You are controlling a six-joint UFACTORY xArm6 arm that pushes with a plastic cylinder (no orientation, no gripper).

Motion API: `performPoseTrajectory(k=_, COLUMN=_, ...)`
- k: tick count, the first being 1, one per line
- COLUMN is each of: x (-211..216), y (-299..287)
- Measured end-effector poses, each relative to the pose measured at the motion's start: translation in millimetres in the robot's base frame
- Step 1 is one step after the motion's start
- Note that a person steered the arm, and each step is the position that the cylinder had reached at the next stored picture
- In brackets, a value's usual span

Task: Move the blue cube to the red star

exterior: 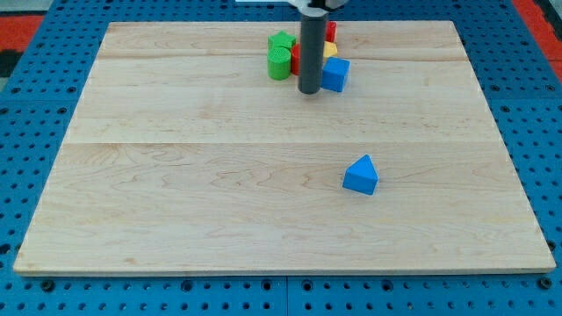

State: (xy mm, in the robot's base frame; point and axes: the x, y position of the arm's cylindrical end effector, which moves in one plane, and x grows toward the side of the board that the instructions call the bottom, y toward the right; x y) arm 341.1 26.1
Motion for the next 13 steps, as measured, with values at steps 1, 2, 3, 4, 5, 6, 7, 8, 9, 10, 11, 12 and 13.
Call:
performPoseTrajectory(k=1, x=-3, y=13)
performPoseTrajectory(k=2, x=-11, y=53)
performPoseTrajectory(k=3, x=-15, y=85)
performPoseTrajectory(k=4, x=-18, y=110)
performPoseTrajectory(k=5, x=-31, y=124)
performPoseTrajectory(k=6, x=-52, y=128)
performPoseTrajectory(k=7, x=-57, y=127)
performPoseTrajectory(k=8, x=-34, y=148)
performPoseTrajectory(k=9, x=-16, y=130)
performPoseTrajectory(k=10, x=-33, y=109)
performPoseTrajectory(k=11, x=-70, y=106)
performPoseTrajectory(k=12, x=-79, y=103)
performPoseTrajectory(k=13, x=-64, y=103)
